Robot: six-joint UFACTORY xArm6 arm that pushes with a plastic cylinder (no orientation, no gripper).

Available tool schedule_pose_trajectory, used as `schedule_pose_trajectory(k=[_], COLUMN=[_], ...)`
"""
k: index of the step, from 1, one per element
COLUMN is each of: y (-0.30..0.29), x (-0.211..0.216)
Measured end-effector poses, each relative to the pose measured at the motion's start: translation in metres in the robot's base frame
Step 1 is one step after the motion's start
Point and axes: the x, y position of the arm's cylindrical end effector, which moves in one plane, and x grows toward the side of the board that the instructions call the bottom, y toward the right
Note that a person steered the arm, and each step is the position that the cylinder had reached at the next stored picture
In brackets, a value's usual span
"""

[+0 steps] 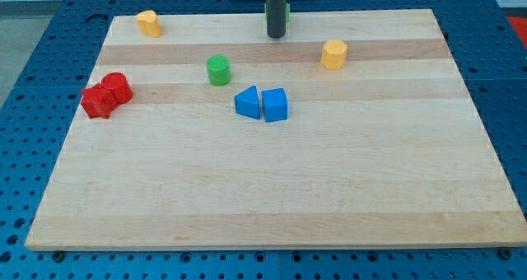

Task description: Move the yellow hexagon slightly right

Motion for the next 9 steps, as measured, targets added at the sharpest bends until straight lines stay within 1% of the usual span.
schedule_pose_trajectory(k=[1,2,3,4,5,6,7,8,9], y=[0.000,0.000,0.000,0.000,0.000,0.009,0.029,0.036,0.023], x=[0.017,0.052,0.067,0.072,0.115,0.134,0.131,0.121,0.121])
